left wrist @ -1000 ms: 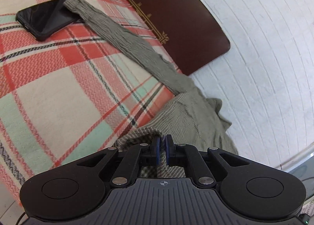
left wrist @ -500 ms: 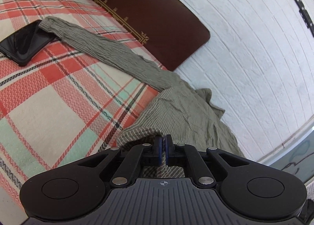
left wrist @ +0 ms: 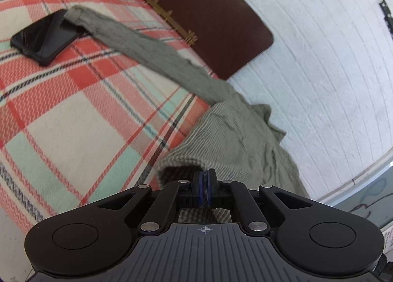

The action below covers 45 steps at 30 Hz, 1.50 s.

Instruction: Fold clothes

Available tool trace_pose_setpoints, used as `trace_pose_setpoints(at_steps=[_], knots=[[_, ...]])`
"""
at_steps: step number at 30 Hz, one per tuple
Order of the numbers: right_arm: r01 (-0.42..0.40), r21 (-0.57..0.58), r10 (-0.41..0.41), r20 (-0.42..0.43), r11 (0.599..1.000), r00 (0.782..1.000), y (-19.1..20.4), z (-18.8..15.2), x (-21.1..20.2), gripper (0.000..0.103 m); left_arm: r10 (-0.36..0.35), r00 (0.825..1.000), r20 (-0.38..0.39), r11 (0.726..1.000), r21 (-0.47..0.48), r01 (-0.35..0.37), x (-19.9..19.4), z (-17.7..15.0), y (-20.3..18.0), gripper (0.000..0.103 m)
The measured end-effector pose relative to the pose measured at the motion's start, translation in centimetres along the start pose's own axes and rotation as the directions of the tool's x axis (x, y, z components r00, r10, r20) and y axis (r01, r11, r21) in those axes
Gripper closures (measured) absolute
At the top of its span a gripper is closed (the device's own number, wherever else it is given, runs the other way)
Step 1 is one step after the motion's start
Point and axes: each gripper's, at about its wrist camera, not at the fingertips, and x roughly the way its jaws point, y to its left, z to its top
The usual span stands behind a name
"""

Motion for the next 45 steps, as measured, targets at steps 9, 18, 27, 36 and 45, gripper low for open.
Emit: trace_pose_setpoints(at_steps=[9,18,27,36,45], knots=[[0.101,-0.098,-0.113,-0.121,0.99,0.986,1.2,-2.2,3.1,0.088,0.067,0.991,-0.116,0.995,0.076,-0.058,0.3,-0.9,0.5,0.072],[-0.042,-0.282,0.028,-0.054,0.958,0.998,6.7,-1.9,1.9,0.055,-0.005,0.962,-0.273,0.874,0.466,0.136,-1.3,-4.0,-6.8,0.054],[-0.169,-0.498,0.092,-0.176,0.85,0.98,11.7,-2.7,6.8,0.057,0.07,0.932,-0.356,0.513,0.814,0.273,1.7,-9.4,-13.0,0.043],[-0.26,-0.165,0.252,-0.071,0.951,0.965,7.7,3.9,8.6,0.102,0.011,0.931,-0.364,0.565,0.77,0.295,2.9,-7.9,-13.7,0.043],[-0.171,0.047,0.176,-0.164,0.984,0.971,4.7,4.8,16.5,0.1,0.031,0.946,-0.321,0.487,0.832,0.266,3.7,-9.1,-15.4,0.044]])
